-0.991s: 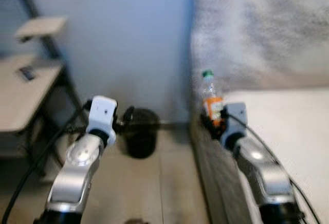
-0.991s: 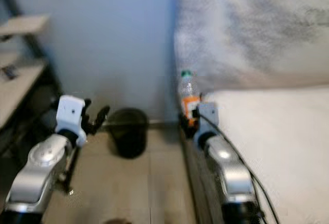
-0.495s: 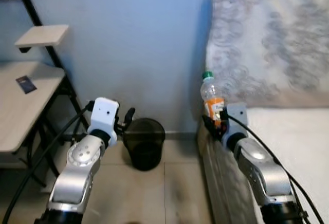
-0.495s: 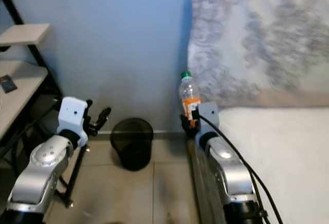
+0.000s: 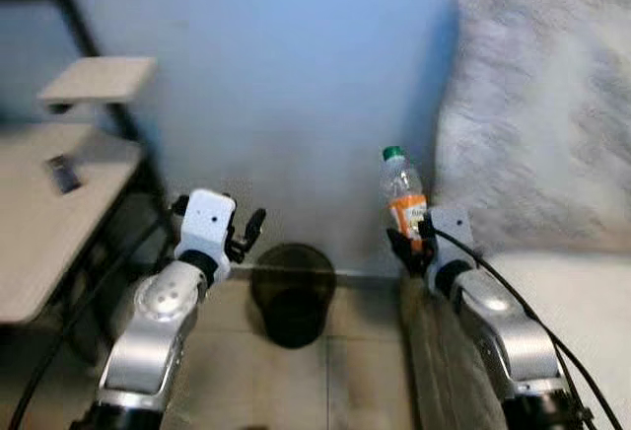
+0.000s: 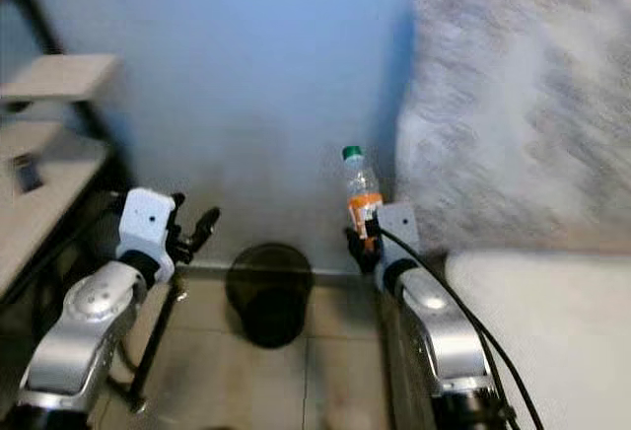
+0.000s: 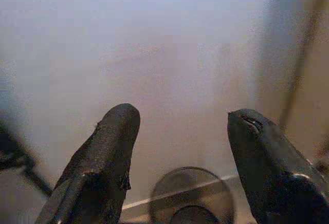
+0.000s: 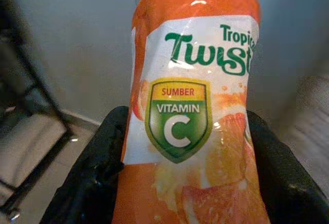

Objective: Clean up the room

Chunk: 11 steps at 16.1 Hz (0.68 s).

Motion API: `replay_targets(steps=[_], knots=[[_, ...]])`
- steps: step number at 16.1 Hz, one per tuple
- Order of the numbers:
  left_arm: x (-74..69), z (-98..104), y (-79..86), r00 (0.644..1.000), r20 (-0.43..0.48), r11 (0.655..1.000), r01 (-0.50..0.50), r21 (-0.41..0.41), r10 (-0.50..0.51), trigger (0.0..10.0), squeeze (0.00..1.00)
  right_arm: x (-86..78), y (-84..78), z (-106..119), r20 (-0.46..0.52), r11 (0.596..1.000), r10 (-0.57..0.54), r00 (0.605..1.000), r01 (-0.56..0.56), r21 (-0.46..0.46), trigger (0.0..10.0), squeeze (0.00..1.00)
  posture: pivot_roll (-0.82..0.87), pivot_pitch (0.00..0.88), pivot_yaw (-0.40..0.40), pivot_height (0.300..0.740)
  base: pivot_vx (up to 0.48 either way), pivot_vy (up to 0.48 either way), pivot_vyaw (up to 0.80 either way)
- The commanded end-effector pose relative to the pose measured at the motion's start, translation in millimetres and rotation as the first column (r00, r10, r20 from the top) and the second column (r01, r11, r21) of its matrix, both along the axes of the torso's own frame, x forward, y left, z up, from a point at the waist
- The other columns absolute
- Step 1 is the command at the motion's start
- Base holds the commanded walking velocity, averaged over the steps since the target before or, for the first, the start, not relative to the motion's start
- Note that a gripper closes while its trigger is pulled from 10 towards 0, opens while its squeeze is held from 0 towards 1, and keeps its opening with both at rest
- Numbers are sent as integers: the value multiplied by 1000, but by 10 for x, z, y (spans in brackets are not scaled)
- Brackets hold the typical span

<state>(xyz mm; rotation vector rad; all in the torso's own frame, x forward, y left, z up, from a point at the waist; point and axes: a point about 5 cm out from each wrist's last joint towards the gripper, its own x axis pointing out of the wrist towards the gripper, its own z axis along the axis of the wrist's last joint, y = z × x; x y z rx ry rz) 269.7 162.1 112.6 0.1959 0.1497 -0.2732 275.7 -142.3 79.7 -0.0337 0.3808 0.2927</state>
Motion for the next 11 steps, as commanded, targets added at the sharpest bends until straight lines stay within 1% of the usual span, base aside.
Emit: replay_targets(steps=[1,3,5,6,7,8,11], knots=[[-7,4,101,1000,-2,999,-28,25,28,10000,0,-4,121,30,10,998,63,998,-63,-5,10000,0,84,0,34,740,412,0,0],[-11,2,98,1000,-3,999,-21,31,21,10000,0,-8,91,8,7,998,57,998,-57,-30,10000,0,85,0,34,740,416,0,0],[-18,-2,92,1000,-4,999,-14,35,14,10000,0,-13,86,1,1,998,54,999,-54,-27,10000,0,86,0,34,740,411,0,0],[-24,-4,91,1000,-6,999,-7,40,8,10000,0,-20,87,0,-6,998,62,998,-62,-32,10000,0,90,0,33,740,412,0,0],[-34,-5,92,1000,-7,999,4,52,-3,10000,0,-49,95,1,-18,993,105,994,-106,-43,10000,0,94,0,29,740,409,0,0],[-36,-3,94,1000,-6,998,6,56,-5,10000,0,-58,92,6,-18,992,117,993,-118,-50,10000,0,95,0,26,740,416,0,0],[-74,-10,109,1000,-10,999,-2,49,3,10000,0,-53,-15,35,-10,995,85,996,-86,-55,10000,0,93,0,23,740,415,0,0]])
